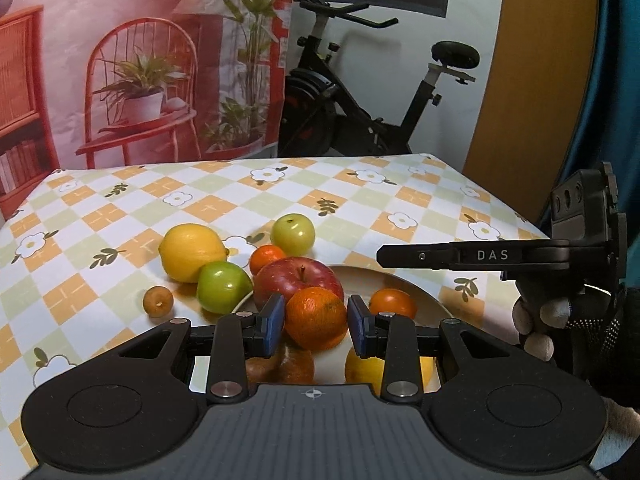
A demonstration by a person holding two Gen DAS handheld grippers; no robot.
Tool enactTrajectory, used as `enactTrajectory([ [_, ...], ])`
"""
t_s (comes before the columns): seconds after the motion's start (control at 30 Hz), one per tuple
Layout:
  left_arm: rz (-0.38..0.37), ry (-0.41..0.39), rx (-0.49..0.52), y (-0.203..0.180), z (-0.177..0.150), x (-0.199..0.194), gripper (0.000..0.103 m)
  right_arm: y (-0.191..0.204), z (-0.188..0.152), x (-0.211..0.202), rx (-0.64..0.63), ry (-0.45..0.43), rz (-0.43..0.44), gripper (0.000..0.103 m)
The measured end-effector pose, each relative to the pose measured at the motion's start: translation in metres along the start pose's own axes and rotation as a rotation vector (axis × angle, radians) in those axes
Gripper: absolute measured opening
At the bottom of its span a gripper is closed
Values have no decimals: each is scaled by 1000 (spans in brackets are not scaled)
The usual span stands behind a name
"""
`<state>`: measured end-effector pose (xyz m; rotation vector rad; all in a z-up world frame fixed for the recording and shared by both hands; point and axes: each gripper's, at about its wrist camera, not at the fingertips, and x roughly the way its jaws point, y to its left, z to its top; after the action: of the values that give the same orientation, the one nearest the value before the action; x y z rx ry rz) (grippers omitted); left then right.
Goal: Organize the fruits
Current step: 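Carry the tangerine over the white plate and open the left tool, then withdraw the left tool from the plate back toward the fruit pile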
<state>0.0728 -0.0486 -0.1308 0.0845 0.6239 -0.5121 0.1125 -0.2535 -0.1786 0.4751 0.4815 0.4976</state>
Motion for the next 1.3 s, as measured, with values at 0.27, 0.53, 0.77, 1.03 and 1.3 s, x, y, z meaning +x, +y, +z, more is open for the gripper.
enactTrajectory([
  [0.27,-8,15,3,-2,2,1,37,-4,-2,-1,28,-1,-17,14],
  [0.53,-6,8,-8,-1,2,-1,37,-4,-4,-1,27,7,-21,15],
  [0.77,39,-28,-71,10,3,-6,38,-8,-6,-1,36,8,-34,18],
  [1.03,122,-62,-134,21,4,-10,38,-7,-9,-2,31,5,-42,18],
  [1.3,163,-61,-173,30,1,-11,38,-9,-10,-4,41,-1,-50,19],
])
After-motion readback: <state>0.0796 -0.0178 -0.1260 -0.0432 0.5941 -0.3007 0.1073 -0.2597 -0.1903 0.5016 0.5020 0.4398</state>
